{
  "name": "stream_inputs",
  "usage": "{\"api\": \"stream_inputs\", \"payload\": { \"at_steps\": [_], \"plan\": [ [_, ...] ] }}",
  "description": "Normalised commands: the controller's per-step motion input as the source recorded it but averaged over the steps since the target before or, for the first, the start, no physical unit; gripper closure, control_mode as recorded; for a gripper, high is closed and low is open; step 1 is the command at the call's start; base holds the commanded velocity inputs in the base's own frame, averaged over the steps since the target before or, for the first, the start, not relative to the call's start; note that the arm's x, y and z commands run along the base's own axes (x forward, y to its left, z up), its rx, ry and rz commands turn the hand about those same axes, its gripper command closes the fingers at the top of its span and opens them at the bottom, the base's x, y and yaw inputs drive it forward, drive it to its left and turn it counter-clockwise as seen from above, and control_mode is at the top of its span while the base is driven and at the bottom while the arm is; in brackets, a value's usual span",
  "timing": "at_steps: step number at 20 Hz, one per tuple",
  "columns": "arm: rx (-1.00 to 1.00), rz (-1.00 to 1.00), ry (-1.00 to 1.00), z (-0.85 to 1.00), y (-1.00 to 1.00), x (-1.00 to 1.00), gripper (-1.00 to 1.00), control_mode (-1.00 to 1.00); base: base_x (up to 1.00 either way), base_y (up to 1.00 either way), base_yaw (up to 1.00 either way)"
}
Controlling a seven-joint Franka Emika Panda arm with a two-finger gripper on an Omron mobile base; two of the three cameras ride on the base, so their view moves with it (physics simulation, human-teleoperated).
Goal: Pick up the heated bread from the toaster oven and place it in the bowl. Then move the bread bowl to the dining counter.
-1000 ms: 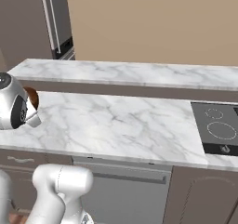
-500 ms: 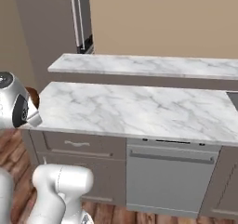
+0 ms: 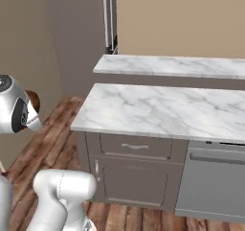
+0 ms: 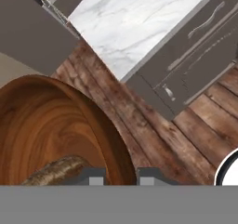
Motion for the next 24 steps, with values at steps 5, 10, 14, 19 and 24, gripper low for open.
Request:
{"api": "stream_inputs", "payload": {
  "at_steps": [5,10,14,19,24],
  "plan": [
    [0.00,0.00,0.00,0.00,0.00,0.00,1.00,1.00,0.06,1.00,0.00],
    [0.00,0.00,0.00,0.00,0.00,0.00,1.00,1.00,0.81,1.00,-0.14],
    [0.00,0.00,0.00,0.00,0.00,0.00,1.00,1.00,1.00,0.93,-0.29],
    [0.00,0.00,0.00,0.00,0.00,0.00,1.00,1.00,1.00,0.86,-0.34],
    [0.00,0.00,0.00,0.00,0.00,0.00,1.00,1.00,1.00,0.64,-0.36]
  ]
}}
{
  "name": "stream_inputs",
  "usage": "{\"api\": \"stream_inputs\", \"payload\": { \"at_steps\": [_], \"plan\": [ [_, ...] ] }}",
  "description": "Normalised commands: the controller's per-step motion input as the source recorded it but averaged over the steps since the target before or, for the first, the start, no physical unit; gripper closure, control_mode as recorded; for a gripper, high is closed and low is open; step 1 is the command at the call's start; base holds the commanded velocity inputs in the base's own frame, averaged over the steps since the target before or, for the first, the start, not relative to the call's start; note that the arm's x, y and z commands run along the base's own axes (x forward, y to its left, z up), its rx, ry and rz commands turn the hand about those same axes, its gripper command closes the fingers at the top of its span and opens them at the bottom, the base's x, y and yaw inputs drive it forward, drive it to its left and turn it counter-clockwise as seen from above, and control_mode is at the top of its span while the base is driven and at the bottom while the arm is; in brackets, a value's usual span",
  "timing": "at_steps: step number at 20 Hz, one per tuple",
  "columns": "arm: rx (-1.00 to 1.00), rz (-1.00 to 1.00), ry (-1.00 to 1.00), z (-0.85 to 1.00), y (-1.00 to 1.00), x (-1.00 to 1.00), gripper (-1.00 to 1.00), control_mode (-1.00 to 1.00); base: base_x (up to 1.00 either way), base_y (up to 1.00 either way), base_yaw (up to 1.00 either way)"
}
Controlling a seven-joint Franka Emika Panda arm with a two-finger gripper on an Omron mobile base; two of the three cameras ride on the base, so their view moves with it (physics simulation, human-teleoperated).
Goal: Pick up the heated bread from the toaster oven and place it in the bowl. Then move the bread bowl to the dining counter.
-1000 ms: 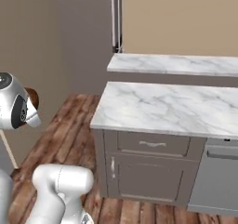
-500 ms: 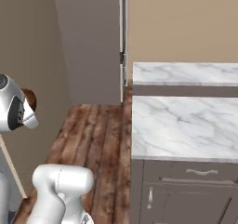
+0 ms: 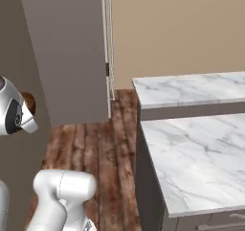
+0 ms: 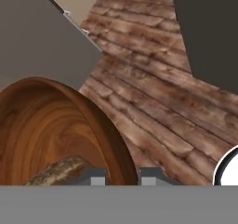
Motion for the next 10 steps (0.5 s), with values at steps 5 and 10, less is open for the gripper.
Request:
{"api": "stream_inputs", "payload": {
  "at_steps": [5,10],
  "plan": [
    [0.00,0.00,0.00,0.00,0.00,0.00,1.00,1.00,0.98,0.41,-0.53],
    [0.00,0.00,0.00,0.00,0.00,0.00,1.00,1.00,0.55,0.45,-0.75]
  ]
}}
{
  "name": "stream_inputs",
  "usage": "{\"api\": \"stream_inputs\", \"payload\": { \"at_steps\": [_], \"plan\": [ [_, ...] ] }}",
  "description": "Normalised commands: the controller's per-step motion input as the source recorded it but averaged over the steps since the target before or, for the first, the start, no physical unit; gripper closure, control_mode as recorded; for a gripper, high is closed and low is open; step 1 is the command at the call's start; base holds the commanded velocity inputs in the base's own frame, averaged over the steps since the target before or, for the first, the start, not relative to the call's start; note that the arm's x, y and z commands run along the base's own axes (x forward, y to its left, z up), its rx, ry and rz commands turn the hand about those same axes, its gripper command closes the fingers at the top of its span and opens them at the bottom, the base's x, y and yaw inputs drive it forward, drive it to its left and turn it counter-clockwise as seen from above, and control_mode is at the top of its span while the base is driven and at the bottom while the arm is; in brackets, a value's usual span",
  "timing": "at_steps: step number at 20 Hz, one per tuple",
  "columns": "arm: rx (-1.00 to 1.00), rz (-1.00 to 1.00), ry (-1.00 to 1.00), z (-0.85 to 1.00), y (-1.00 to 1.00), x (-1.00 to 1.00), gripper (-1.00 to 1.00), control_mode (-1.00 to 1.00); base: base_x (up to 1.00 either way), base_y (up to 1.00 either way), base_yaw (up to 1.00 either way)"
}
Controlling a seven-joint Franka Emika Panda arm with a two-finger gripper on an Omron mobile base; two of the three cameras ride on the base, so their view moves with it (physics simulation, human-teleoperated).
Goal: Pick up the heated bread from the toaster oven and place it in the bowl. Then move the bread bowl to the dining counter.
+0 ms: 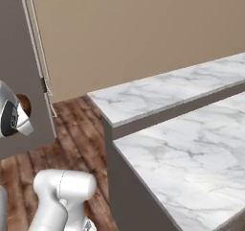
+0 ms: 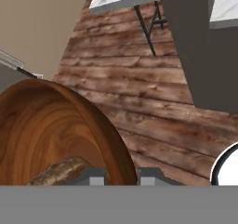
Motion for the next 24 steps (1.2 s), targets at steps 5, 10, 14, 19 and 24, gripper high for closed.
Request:
{"api": "stream_inputs", "payload": {
  "at_steps": [5,10,14,19,24],
  "plan": [
    [0.03,-0.34,-0.01,0.00,0.07,0.05,1.00,-1.00,0.11,0.19,-0.51],
    [0.04,-0.69,0.00,0.23,0.02,0.48,1.00,-1.00,0.00,0.00,0.00],
    [0.16,-0.44,0.07,0.28,-0.19,0.73,1.00,-1.00,0.00,0.00,0.00],
    [0.24,-0.28,0.21,0.33,-0.52,0.75,1.00,-1.00,0.00,0.00,0.00],
    [0.26,-0.05,0.23,0.18,-0.93,0.77,1.00,-1.00,0.00,0.00,0.00]
  ]
}}
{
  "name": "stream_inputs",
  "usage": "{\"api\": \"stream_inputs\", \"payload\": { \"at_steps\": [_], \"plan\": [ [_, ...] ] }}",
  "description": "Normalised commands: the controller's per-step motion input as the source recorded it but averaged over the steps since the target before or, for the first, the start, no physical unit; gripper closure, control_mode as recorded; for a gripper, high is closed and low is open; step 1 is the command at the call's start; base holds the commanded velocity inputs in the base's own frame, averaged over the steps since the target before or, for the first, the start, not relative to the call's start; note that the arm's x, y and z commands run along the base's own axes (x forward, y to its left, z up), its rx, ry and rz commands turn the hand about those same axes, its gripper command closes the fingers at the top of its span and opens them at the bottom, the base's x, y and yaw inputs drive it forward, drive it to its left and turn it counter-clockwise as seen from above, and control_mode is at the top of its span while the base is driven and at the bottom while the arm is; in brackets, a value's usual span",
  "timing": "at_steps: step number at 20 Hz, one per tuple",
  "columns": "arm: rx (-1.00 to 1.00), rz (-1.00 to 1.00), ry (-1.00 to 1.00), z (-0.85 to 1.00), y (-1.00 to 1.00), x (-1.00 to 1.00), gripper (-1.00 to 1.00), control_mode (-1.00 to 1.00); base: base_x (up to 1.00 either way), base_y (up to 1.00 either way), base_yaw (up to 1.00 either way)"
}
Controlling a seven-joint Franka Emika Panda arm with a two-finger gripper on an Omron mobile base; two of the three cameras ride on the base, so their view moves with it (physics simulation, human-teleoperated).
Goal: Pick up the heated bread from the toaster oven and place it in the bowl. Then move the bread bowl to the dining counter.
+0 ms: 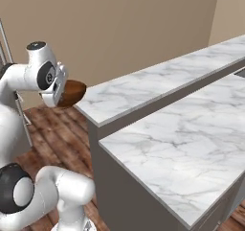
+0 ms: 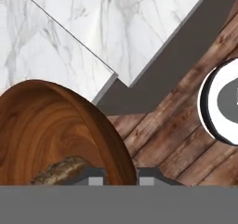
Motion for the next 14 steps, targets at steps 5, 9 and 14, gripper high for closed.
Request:
{"api": "stream_inputs", "payload": {
  "at_steps": [5,9,14],
  "plan": [
    [0.01,0.00,-0.03,-0.34,-0.31,0.52,1.00,-1.00,0.00,0.00,0.00],
    [0.00,0.00,-0.11,-0.44,-0.49,1.00,1.00,-1.00,0.00,0.00,0.00],
    [-0.01,0.00,-0.29,-0.30,-0.63,1.00,1.00,-1.00,0.00,0.00,0.00]
  ]
}}
